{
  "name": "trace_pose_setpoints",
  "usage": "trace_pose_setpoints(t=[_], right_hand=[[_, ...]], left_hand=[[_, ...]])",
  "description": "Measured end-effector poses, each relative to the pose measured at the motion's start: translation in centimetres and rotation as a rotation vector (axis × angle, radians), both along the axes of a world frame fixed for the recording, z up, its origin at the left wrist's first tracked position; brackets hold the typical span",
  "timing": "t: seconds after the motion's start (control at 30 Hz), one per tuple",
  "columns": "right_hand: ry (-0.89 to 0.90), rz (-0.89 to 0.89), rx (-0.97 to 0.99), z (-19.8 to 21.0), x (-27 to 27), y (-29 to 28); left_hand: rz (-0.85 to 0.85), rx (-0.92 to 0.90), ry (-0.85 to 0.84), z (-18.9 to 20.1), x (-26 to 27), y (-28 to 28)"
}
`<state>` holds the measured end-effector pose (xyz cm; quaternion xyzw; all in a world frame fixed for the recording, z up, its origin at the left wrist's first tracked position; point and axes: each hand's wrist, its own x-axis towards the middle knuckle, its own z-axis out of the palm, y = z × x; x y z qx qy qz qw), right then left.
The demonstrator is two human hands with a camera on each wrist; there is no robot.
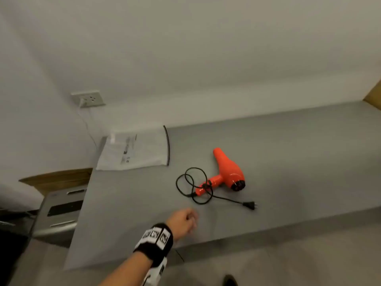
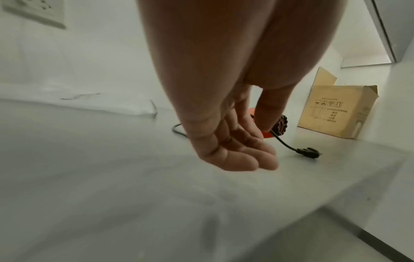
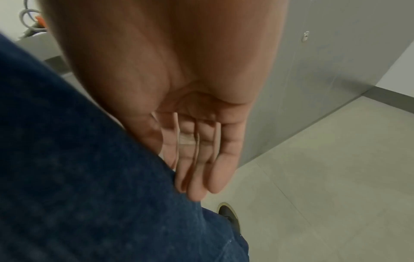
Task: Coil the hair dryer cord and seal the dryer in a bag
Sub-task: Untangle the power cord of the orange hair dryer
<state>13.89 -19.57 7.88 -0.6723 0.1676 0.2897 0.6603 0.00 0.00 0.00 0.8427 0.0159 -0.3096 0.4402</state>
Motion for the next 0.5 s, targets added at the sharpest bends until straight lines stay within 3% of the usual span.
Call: trace_pose_setpoints(t=[0.17, 0.27, 0.33, 0.43, 0.5], right_hand=[[0.033, -0.017, -0.137, -1.1, 0.8, -1.1], [-0.237, 0.161, -0.406, -2.0, 1.3, -2.2], [-0.270, 0.272, -0.484, -3.8, 2.0, -2.8], [-0.384, 0.349, -0.589, -2.9, 2.3, -3.1], [-0.395, 0.307, -0.499, -1.6, 1.8, -3.0]], left_hand=[[0.033, 0.305, -0.369, 1.6, 8.2, -2.8], [-0.096, 0.475, -0.339, 1.6, 10.1, -4.2], [-0.173, 0.566, -0.331, 1.5, 11.0, -4.7], [-0.123, 0.538, -0.369, 1.5, 11.6, -5.3], [-0.042, 0.465, -0.384, 2.0, 11.7, -5.6]])
